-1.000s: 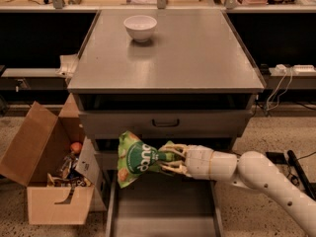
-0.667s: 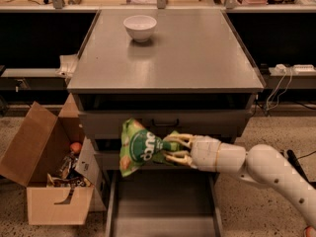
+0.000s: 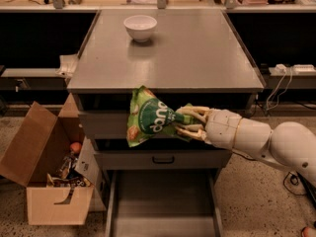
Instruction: Pick green rice chip bag from bottom drawer and place on counter
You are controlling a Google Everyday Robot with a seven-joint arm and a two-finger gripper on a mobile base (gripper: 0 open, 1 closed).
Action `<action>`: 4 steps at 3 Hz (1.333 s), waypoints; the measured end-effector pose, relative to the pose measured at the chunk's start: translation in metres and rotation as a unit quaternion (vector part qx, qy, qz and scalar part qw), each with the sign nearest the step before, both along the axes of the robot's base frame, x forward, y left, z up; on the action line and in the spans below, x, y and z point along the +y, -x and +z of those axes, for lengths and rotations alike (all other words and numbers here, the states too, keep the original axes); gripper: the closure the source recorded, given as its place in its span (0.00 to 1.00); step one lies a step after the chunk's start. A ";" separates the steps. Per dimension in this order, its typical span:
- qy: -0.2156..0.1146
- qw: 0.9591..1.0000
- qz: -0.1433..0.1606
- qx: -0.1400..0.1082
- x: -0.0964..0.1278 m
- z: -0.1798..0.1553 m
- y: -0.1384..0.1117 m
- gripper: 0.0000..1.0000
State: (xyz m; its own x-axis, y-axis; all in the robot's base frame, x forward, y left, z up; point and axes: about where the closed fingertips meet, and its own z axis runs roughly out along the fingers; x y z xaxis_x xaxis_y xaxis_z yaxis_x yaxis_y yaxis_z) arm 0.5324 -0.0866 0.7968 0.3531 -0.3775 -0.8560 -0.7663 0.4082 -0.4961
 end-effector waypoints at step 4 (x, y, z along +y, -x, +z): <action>-0.028 0.997 -0.070 -0.017 -0.025 0.105 -0.065 1.00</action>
Offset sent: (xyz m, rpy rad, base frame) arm 0.0146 -0.0086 0.0170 -0.0038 0.0189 -0.0699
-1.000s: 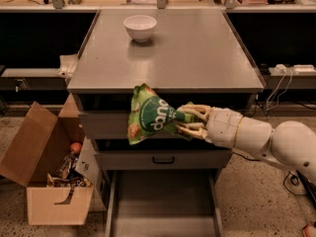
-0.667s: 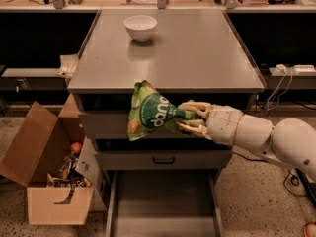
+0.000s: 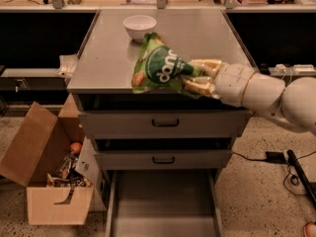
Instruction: Pick green rice chip bag from bottom drawer and place on counter
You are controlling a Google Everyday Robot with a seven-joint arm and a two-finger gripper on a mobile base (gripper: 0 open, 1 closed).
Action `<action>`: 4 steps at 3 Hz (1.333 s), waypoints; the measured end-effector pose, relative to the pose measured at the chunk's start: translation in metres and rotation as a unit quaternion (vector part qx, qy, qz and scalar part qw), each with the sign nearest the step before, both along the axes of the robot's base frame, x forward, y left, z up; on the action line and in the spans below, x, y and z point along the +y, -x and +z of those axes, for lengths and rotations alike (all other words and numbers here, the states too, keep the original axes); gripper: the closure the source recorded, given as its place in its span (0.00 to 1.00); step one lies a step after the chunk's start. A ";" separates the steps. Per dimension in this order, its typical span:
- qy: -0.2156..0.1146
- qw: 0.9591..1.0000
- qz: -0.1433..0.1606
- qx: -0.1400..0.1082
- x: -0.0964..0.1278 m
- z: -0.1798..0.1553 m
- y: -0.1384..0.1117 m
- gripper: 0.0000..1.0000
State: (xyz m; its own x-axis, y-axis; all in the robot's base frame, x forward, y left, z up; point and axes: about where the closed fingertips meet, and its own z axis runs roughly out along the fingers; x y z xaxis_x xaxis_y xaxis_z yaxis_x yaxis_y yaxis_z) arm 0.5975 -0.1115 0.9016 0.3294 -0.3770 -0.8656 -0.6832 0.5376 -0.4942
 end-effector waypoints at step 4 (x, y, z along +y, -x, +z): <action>-0.052 0.994 -0.086 0.042 -0.021 0.033 -0.097 1.00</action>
Offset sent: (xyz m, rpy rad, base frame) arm 0.0994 -0.0316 0.0445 0.1288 0.0658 -0.1952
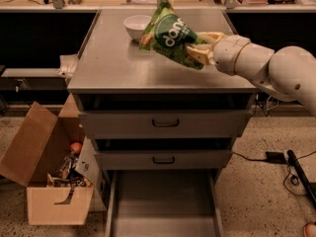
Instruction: Pick green rice chip bag from bottom drawer and place on counter
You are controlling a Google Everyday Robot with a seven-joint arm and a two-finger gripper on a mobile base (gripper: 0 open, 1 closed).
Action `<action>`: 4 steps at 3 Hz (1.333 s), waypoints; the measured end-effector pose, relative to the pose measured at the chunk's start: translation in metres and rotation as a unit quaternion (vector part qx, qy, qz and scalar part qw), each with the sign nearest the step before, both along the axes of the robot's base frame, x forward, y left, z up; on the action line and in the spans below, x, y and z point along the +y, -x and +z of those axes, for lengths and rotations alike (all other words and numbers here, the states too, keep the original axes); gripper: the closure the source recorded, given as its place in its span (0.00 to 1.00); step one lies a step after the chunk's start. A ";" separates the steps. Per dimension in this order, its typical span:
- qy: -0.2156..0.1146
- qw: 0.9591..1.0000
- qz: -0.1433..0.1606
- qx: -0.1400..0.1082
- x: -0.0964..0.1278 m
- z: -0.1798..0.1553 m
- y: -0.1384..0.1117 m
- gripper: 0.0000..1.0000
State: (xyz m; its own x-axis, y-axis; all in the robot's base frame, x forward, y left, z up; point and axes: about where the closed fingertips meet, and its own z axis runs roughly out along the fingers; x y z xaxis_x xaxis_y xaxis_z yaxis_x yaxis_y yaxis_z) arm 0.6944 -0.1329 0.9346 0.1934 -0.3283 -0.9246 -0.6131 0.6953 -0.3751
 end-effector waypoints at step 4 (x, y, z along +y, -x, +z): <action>-0.035 0.988 -0.115 0.094 0.012 0.027 -0.130 1.00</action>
Offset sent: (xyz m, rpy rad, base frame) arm 0.1041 -0.0171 0.0404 0.0479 0.0964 -0.2531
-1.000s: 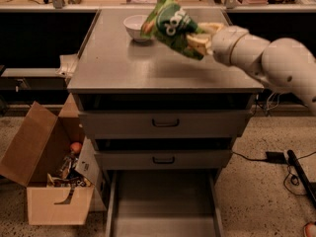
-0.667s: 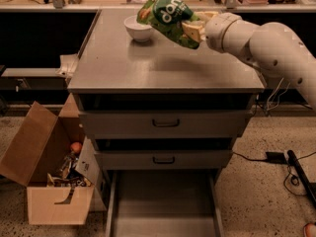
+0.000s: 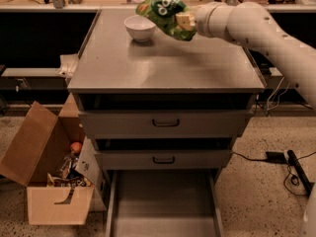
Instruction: Pick green rice chip bag from bottom drawer and place on counter
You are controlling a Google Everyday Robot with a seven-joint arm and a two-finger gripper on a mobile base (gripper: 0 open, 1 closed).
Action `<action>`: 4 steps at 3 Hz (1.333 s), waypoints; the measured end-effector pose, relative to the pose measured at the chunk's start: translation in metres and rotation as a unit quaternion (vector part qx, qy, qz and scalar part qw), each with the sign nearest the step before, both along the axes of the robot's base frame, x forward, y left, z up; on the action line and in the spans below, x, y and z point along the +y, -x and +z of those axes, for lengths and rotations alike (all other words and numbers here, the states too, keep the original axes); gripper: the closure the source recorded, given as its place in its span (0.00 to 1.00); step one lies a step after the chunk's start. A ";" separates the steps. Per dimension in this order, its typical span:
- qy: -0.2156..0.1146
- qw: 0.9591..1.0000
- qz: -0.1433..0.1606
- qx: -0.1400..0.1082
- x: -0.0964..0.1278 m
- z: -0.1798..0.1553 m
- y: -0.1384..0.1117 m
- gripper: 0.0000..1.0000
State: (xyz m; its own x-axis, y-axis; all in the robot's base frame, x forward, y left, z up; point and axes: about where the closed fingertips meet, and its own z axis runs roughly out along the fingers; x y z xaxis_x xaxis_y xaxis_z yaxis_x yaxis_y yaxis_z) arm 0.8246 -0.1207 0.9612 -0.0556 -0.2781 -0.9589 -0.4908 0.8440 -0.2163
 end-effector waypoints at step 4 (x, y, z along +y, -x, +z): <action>0.005 0.992 -0.094 0.085 -0.070 -0.054 -0.045 0.43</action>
Offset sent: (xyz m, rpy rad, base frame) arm 0.0446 -0.0734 -0.0568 -0.0015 0.1650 -0.1728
